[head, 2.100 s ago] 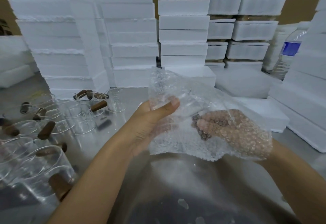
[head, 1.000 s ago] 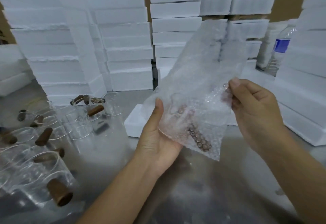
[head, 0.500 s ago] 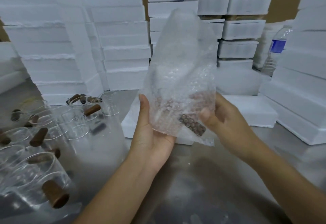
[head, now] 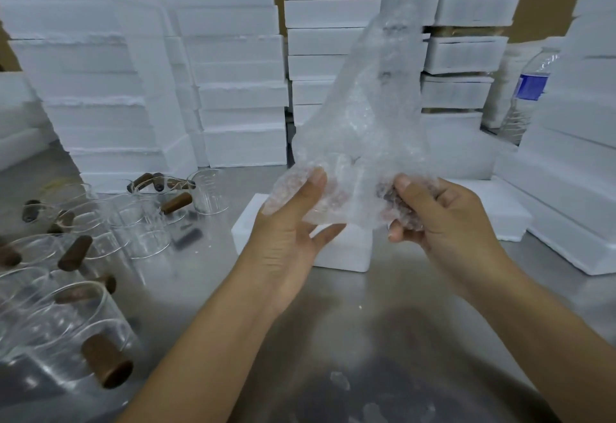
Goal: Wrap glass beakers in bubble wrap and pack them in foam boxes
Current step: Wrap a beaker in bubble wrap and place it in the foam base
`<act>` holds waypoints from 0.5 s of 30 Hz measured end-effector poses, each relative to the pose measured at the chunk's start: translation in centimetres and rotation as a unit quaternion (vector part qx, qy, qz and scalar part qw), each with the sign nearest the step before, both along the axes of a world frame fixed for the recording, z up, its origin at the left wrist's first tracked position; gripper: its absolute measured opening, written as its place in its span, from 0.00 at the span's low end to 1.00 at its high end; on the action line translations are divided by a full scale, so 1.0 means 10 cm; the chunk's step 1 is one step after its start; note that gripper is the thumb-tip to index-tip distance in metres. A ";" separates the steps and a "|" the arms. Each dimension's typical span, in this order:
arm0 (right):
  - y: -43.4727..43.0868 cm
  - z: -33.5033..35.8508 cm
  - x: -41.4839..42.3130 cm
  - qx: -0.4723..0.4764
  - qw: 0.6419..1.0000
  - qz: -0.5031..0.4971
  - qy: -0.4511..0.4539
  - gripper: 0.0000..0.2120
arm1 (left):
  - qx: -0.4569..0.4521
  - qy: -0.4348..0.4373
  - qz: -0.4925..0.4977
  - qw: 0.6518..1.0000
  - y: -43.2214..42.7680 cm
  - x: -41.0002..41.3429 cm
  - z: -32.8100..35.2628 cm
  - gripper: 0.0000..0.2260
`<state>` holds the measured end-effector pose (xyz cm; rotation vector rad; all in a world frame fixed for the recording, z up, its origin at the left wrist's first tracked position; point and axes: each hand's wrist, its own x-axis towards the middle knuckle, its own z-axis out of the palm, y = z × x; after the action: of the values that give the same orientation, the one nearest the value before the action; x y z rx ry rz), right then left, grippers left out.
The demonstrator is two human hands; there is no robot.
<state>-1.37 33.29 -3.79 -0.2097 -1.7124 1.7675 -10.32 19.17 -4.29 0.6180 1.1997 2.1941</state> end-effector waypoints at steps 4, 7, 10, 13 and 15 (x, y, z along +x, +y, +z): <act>0.07 0.01 0.01 -0.013 1.000 -0.015 -0.012 0.13 | -0.037 -0.005 -0.030 0.999 -0.13 -0.11 0.04 0.21; 0.07 0.01 0.01 -0.014 1.000 -0.013 -0.014 0.12 | -0.047 0.026 -0.109 0.993 -0.22 -0.14 0.10 0.30; 0.06 0.02 0.01 -0.014 1.000 -0.013 -0.012 0.13 | -0.083 0.108 -0.064 0.989 -0.16 -0.09 0.08 0.38; 0.01 0.03 0.02 -0.002 1.000 -0.006 -0.011 0.14 | -0.134 0.222 0.023 0.966 -0.07 -0.03 0.02 0.38; -0.02 0.03 0.03 0.011 1.000 0.007 -0.013 0.12 | -0.146 0.265 0.062 0.951 -0.05 -0.03 0.00 0.34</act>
<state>-1.07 33.11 -3.48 -0.2139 -1.7550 1.7623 -10.57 18.70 -4.31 1.0689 1.8382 1.9434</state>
